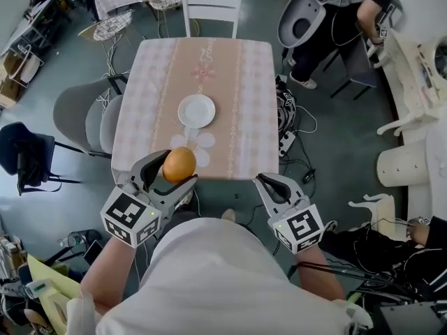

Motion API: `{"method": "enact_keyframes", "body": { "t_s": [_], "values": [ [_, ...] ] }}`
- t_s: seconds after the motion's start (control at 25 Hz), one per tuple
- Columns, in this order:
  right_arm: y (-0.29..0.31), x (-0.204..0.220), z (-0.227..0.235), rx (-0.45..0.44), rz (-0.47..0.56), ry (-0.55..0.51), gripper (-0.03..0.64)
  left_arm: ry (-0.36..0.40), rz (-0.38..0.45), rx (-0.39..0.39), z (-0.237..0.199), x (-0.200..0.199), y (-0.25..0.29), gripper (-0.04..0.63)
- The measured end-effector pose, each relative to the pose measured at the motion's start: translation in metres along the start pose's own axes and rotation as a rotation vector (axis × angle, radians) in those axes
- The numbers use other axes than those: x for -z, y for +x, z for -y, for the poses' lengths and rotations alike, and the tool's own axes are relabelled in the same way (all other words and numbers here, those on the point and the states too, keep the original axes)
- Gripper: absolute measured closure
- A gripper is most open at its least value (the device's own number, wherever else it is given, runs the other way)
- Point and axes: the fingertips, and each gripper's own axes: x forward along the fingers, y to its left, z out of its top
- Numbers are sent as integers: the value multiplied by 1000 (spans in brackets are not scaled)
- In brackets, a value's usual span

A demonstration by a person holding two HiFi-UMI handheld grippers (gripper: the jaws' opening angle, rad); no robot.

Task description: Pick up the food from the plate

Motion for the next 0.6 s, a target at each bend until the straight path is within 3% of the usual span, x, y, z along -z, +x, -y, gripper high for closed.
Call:
{"method": "enact_keyframes", "body": {
  "t_s": [0.6],
  "values": [
    [18, -16, -1, -45, 19, -66, 604, 12, 36, -18, 7, -11, -11, 258]
  ]
}}
